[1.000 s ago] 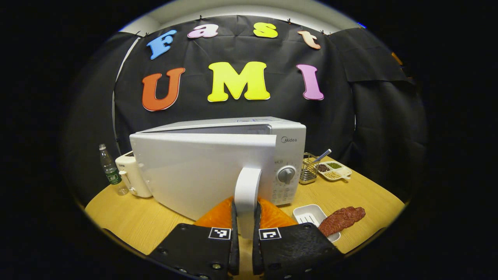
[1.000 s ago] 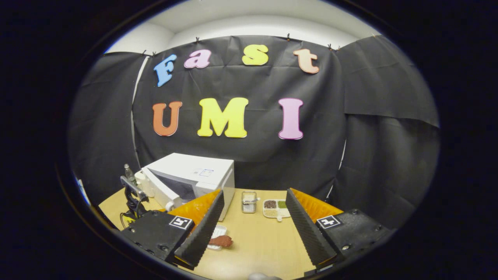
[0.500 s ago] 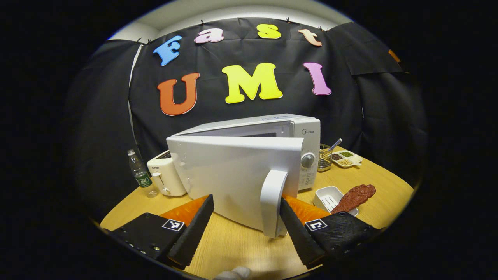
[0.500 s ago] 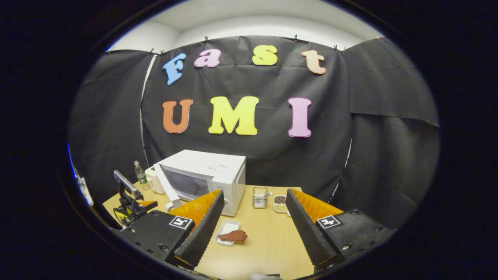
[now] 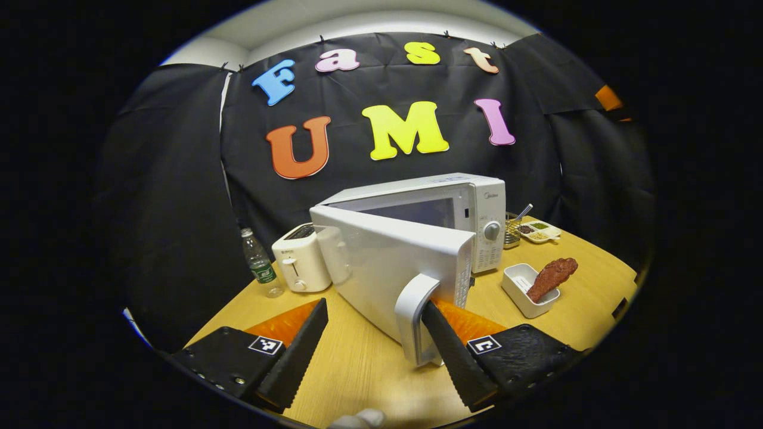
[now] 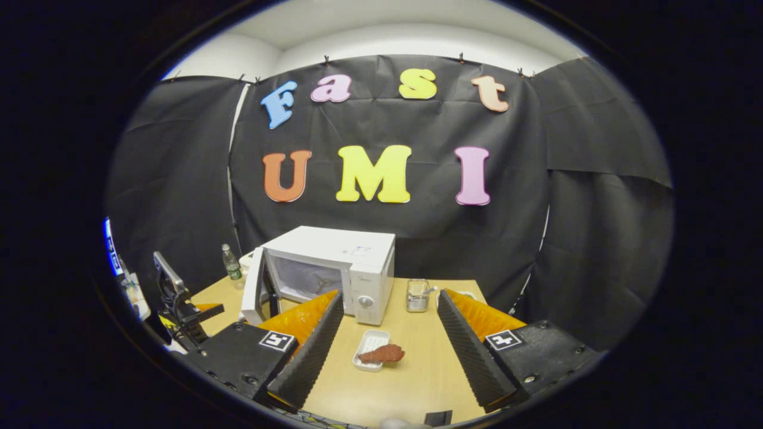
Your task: Open the microwave oven with the left hand, put the food in, and close the microwave oven.
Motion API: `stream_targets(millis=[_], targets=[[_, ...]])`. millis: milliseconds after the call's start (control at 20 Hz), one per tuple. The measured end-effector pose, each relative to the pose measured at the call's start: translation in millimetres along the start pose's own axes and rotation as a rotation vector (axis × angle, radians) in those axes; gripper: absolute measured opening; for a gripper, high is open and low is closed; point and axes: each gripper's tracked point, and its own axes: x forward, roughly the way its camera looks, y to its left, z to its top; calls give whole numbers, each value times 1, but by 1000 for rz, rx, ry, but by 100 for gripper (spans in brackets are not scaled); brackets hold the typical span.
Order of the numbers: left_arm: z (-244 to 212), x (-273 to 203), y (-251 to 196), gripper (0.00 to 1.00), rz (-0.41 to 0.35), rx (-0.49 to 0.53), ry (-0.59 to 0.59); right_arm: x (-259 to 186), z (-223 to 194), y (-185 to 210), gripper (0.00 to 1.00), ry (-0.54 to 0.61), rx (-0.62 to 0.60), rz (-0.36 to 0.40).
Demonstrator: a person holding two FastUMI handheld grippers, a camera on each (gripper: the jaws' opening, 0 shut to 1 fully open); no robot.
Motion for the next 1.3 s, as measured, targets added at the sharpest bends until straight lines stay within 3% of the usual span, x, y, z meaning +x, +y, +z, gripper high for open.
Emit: stream_targets(millis=[50,200,250,300,650,750,800,850,950,1000,1050,1100,1150,1200,1250,1300], targets=[[-4,-5,10,96,13,-2,6,-2,-3,4,100,3,4,0],[-15,-24,44,96,54,8,22,-8,-12,19,100,13,17,8],[-18,-29,57,96,65,10,29,-10,-14,25,92,15,19,10],[-21,-36,68,96,75,13,28,-12,-18,31,100,19,21,16],[-19,-78,130,96,142,19,17,-13,-34,64,100,25,36,32],[-11,-88,130,97,134,15,1,-12,-38,67,100,23,40,29],[-7,-94,128,96,127,2,-3,-11,-38,68,92,22,43,27],[-3,-99,126,96,118,-15,-5,-10,-38,68,100,17,44,25],[12,-110,114,97,91,-33,-30,-8,-40,66,100,9,42,13],[19,-116,108,97,75,-38,-42,-6,-41,64,92,6,40,6],[29,-121,100,96,54,-48,-59,-4,-43,60,100,3,35,-4],[38,-127,91,96,31,-57,-71,-2,-48,57,100,8,31,-12],[46,-132,86,97,19,-62,-85,0,-52,53,92,9,31,-18],[55,-136,79,96,1,-71,-96,3,-59,50,100,17,37,-26],[64,-140,70,96,-21,-79,-107,5,-66,45,92,27,43,-28],[72,-142,63,96,-31,-82,-119,8,-73,41,100,30,43,-30]])
